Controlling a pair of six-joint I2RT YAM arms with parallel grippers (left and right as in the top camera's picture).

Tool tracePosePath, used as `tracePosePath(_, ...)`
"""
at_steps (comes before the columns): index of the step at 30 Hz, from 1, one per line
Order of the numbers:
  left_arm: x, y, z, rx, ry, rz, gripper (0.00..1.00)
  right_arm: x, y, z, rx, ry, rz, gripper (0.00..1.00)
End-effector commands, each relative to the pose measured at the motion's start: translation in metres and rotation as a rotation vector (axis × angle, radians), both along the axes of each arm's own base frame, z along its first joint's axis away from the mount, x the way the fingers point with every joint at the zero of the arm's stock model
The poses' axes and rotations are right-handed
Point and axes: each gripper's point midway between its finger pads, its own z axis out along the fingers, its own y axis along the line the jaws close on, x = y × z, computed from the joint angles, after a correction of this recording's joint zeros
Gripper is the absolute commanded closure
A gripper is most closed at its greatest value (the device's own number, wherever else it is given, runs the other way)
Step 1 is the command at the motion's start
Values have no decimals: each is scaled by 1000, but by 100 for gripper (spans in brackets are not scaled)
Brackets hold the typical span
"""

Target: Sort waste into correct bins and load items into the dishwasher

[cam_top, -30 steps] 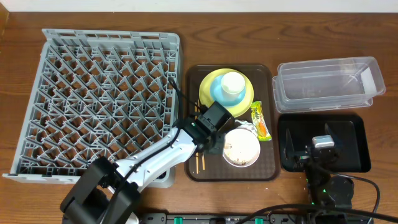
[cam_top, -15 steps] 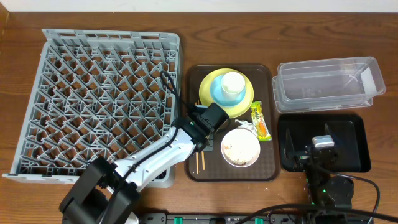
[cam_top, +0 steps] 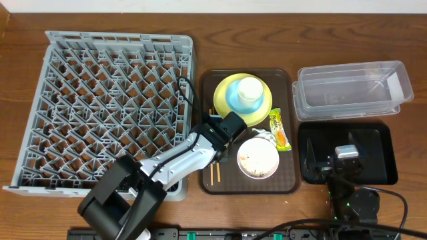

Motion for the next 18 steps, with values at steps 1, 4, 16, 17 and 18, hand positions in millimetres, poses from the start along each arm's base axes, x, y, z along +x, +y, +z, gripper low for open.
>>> tracePosePath(1,-3,6,-14,36,26,28,84,0,1,-1,-6,3,7,1)
tracePosePath(4,-4,7,-18,42,37,28,84,0,1,-1,-6,3,7,1)
tracePosePath(16,0,3,-4,17,9,27,83,0,1,-1,-6,3,7,1)
tracePosePath(17,1,2,2,7,-1,27,83,0,1,-1,-6,3,7,1)
tracePosePath(18,2,1,9,-4,-11,27,83,0,1,-1,-6,3,7,1)
